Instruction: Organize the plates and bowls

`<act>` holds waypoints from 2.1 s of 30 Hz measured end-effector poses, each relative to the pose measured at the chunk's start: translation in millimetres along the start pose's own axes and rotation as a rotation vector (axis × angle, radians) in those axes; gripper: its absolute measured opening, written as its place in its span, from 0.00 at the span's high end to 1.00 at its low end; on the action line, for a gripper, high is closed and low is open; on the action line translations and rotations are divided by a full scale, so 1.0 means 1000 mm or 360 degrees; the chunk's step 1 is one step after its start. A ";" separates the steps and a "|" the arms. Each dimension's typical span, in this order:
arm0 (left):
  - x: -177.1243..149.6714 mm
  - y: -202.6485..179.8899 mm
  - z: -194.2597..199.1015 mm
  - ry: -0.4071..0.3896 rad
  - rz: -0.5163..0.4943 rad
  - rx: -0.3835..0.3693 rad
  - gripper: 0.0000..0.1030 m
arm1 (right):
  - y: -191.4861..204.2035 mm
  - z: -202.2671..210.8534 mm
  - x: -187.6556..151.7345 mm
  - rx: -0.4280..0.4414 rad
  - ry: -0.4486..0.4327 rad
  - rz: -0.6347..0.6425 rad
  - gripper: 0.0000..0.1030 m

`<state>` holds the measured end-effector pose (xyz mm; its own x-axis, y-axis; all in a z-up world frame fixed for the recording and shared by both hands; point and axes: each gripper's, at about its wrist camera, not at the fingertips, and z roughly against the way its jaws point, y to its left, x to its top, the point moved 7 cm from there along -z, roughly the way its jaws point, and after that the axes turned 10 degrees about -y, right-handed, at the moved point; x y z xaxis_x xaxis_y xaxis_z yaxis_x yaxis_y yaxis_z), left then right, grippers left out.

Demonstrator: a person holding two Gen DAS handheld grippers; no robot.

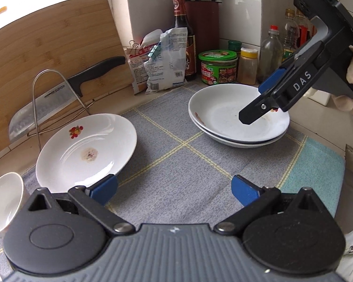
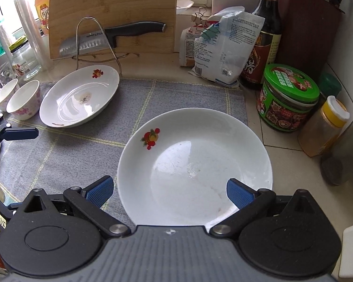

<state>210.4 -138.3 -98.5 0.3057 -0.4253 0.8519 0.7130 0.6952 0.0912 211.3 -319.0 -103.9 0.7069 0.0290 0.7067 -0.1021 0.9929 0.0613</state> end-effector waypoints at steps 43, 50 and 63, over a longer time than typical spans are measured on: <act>-0.052 0.079 -0.031 0.0216 0.0467 0.0464 0.00 | 0.117 -0.116 0.040 0.0451 0.0147 0.0241 0.00; -0.049 0.082 -0.037 0.0203 0.0487 0.0488 0.00 | 0.121 -0.140 0.040 0.0526 0.0237 0.0282 0.00; -0.046 0.086 -0.043 0.0184 0.0494 0.0500 0.00 | 0.128 -0.149 0.045 0.0624 0.0268 0.0517 0.00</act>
<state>284.4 -84.0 -151.6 0.5558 -0.2184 0.8021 0.3558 0.9345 0.0079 333.8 -173.4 -169.4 0.6945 0.3777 0.6124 -0.5652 0.8130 0.1396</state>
